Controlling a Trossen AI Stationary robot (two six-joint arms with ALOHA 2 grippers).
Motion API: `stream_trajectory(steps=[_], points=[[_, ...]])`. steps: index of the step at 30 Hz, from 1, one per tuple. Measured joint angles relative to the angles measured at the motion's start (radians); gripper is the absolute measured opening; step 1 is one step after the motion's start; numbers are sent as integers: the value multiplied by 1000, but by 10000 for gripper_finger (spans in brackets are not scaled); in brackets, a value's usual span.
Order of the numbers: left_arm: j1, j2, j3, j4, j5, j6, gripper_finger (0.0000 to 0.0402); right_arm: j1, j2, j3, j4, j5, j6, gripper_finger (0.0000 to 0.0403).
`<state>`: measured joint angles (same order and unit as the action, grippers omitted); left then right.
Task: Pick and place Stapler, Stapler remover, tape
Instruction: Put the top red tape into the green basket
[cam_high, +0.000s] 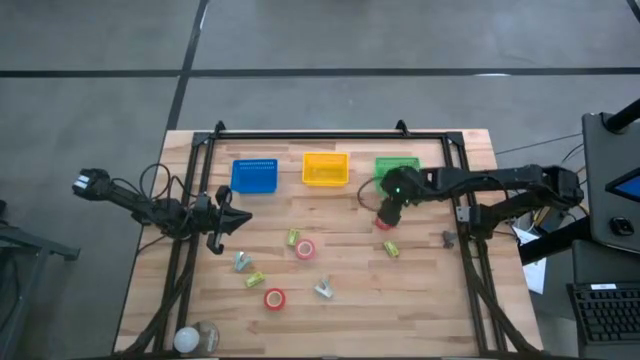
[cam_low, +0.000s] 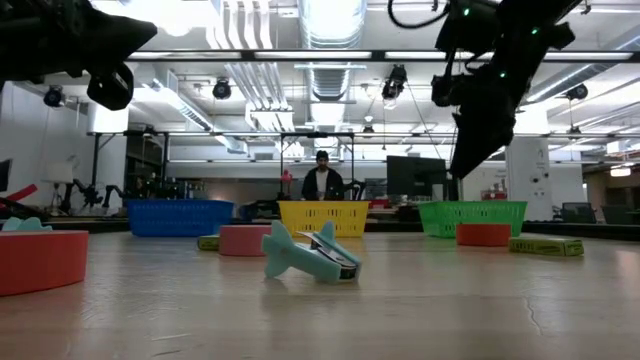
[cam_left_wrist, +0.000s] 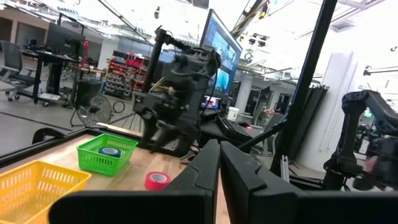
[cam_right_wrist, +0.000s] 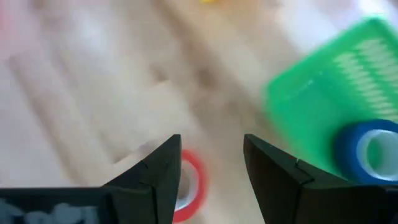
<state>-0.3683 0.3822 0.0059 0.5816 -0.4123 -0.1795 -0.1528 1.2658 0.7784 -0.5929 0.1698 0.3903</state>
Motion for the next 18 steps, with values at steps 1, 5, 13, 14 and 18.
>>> stream_trajectory(steps=[1,5,13,14,18], points=[[0,0,0,0,0,0,19,24,5,0,1,0,1,167],[0,0,0,0,0,0,21,93,33,0,2,0,35,166],[0,0,0,0,0,0,19,150,137,0,5,-14,101,166],[0,0,0,0,0,0,19,150,151,0,4,-15,104,166],[0,0,0,0,0,0,21,150,197,0,9,-14,112,166]])
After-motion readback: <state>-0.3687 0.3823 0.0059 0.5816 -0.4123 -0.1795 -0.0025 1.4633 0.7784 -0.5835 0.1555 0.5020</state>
